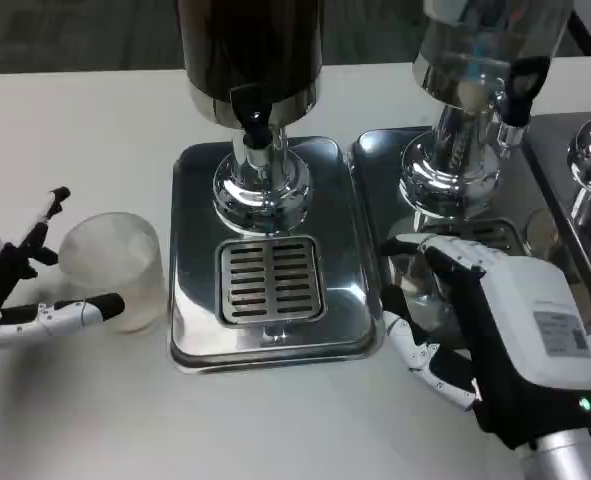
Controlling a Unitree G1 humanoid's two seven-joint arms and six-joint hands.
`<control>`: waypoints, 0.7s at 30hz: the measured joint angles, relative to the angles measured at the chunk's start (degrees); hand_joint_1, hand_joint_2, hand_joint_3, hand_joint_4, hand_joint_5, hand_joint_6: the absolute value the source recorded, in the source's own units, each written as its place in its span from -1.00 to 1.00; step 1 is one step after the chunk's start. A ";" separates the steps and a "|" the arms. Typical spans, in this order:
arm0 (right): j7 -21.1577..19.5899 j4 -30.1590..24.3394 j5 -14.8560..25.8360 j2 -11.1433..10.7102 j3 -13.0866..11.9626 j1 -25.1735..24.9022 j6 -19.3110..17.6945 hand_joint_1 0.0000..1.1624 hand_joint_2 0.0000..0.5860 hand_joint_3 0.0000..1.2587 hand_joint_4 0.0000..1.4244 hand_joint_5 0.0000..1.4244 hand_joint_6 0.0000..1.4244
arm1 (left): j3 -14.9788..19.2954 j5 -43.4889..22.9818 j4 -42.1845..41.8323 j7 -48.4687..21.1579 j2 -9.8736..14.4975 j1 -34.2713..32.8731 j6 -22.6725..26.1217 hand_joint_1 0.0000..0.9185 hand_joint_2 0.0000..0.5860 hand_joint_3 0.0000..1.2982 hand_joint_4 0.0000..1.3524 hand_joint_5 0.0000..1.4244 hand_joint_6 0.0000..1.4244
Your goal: Grasp the cup under the faucet to collect the drink, then remove the cup.
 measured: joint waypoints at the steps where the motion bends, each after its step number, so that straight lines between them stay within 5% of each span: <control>1: 0.00 0.00 0.04 0.01 0.01 0.03 0.01 -0.18 0.54 -0.35 -0.51 -0.53 -0.54 | -0.20 0.02 0.20 0.00 -0.09 -0.11 0.05 -0.62 -0.99 -1.00 -0.94 -0.55 -0.41; 21: 0.02 -0.02 0.53 0.30 0.16 0.63 0.37 -0.17 0.54 -0.34 -0.51 -0.51 -0.52 | -2.74 0.13 3.49 1.03 -2.41 -2.45 0.91 -0.62 -0.97 -1.00 -0.92 -0.55 -0.40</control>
